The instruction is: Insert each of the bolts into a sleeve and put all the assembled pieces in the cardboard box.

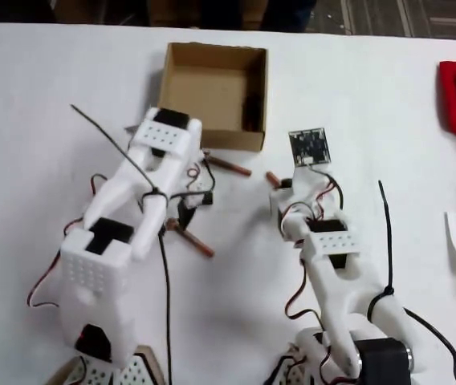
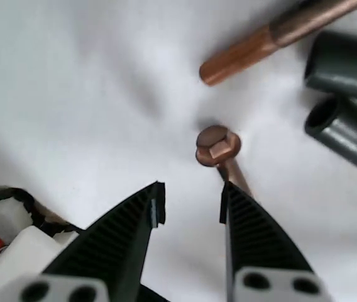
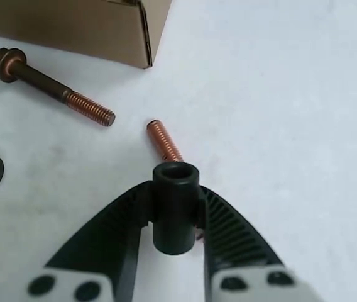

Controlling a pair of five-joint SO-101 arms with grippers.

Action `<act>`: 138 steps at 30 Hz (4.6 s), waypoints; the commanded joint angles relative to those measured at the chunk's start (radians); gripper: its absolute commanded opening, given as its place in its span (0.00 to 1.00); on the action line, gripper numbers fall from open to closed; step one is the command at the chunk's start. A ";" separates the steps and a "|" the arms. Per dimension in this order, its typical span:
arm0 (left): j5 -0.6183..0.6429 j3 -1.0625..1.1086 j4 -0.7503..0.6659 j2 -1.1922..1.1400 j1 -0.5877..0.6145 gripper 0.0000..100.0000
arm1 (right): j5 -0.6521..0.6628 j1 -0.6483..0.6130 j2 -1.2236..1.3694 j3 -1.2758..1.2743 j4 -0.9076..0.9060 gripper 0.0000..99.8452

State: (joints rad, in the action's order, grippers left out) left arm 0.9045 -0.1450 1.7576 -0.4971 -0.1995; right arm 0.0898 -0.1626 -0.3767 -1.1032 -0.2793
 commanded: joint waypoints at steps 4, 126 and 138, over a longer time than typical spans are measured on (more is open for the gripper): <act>-0.006 0.008 -0.025 0.008 -0.069 0.17 | 0.003 -0.008 -0.041 0.005 0.018 0.02; -0.709 -0.466 0.002 -0.499 0.100 0.11 | 0.003 -0.008 -0.042 0.005 0.018 0.02; -0.709 -0.466 0.021 -0.474 0.097 0.03 | 0.003 -0.008 -0.042 0.005 0.018 0.02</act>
State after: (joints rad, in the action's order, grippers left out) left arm 0.1972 -0.6160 1.7683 -0.9498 -0.1227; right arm 0.0898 -0.1626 -0.3767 -1.1032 -0.2793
